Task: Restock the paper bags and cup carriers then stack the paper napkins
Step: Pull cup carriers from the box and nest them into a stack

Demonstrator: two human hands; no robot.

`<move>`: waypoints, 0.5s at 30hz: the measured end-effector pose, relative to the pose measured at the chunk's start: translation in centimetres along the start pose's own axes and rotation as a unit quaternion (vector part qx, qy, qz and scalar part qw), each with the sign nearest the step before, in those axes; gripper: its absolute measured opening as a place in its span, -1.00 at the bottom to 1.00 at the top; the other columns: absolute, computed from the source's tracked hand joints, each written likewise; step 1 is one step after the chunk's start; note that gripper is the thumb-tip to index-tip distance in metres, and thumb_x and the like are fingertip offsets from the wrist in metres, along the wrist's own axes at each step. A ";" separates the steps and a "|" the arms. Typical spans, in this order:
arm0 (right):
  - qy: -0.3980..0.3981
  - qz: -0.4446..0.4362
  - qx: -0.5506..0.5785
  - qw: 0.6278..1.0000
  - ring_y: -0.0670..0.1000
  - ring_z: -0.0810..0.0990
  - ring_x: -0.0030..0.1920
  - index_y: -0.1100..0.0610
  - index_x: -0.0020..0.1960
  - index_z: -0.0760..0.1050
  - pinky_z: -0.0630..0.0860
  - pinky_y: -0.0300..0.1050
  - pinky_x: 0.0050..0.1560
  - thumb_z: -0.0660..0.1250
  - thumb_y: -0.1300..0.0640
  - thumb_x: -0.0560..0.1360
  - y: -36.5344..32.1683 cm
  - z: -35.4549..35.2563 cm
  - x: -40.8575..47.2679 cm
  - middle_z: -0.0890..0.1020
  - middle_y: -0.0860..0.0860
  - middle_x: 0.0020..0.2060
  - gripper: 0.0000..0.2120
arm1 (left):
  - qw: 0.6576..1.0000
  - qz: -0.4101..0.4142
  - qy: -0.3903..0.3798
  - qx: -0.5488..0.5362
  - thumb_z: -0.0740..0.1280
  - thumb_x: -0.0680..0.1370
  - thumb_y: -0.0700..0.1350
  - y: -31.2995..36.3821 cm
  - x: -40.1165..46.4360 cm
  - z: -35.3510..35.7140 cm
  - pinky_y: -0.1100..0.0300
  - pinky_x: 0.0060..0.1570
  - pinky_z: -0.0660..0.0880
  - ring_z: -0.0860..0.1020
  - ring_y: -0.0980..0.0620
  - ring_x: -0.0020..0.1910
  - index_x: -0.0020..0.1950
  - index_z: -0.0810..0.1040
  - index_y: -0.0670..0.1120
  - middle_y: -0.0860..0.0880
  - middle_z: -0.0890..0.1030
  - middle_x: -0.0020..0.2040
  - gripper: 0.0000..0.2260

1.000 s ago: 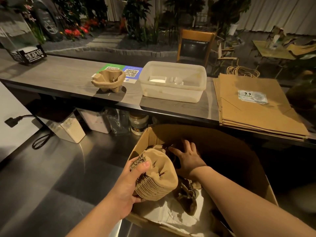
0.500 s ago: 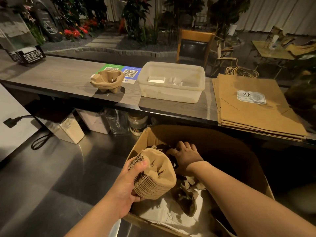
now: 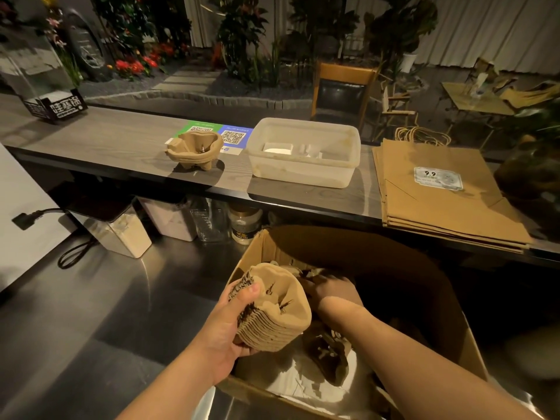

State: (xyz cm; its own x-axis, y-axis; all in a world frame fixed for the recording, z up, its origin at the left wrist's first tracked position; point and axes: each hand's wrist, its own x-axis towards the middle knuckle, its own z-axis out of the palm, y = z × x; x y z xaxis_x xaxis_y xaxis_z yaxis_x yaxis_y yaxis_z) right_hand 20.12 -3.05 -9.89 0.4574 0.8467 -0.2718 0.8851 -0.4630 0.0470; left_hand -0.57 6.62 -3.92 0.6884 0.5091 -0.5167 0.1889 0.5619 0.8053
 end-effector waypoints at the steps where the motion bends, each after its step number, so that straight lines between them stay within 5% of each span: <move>1: 0.014 -0.002 0.004 1.000 0.11 0.49 0.35 -0.17 0.53 0.26 0.44 0.05 0.33 0.12 -0.08 0.71 0.2 0.2 -0.2 0.49 0.03 0.38 -0.61 | 1.000 0.002 0.001 -0.002 0.52 0.40 0.23 0.1 -0.1 0.0 -0.05 -0.11 0.63 0.64 -0.15 0.19 0.35 0.52 0.21 0.02 0.75 0.07 -0.46; 6: 0.067 0.023 0.076 0.995 0.01 0.57 0.02 -0.22 0.44 0.30 0.55 -0.10 -0.10 0.21 -0.07 0.66 1.1 0.5 -1.5 0.57 -0.06 0.13 -0.63 | 1.000 0.004 -0.009 -0.011 0.52 0.32 0.25 -0.1 0.0 -0.4 -0.05 -0.11 0.64 0.64 -0.16 0.22 0.36 0.52 0.21 -0.01 0.74 0.13 -0.38; 11: 0.090 0.056 0.110 0.988 -0.09 0.54 -0.12 -0.16 0.34 0.38 0.46 -0.24 -0.23 0.23 0.02 0.65 2.0 0.0 -2.6 0.51 -0.13 -0.02 -0.73 | 1.000 0.015 -0.022 -0.001 0.51 0.15 0.34 -0.4 0.2 -0.8 -0.12 -0.03 0.63 0.63 -0.18 0.24 0.35 0.52 0.24 -0.02 0.73 0.16 -0.23; 15: 0.111 0.091 0.126 0.982 -0.08 0.60 -0.07 -0.17 0.36 0.38 0.57 -0.21 -0.12 0.24 0.03 0.66 2.8 -0.9 -3.6 0.56 -0.12 0.05 -0.71 | 0.999 0.025 -0.035 0.006 0.51 0.18 0.34 -0.7 0.4 -0.8 -0.22 0.10 0.62 0.64 -0.18 0.24 0.35 0.52 0.24 -0.02 0.72 0.19 -0.26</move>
State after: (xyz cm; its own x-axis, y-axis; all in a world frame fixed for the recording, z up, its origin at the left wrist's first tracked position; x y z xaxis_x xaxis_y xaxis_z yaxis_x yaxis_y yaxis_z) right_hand 21.00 -7.18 -7.95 0.6384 0.7671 -0.0639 0.7503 -0.6386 -0.1711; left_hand -1.04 6.95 -4.89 0.7448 0.4885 -0.4546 0.1616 0.5290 0.8331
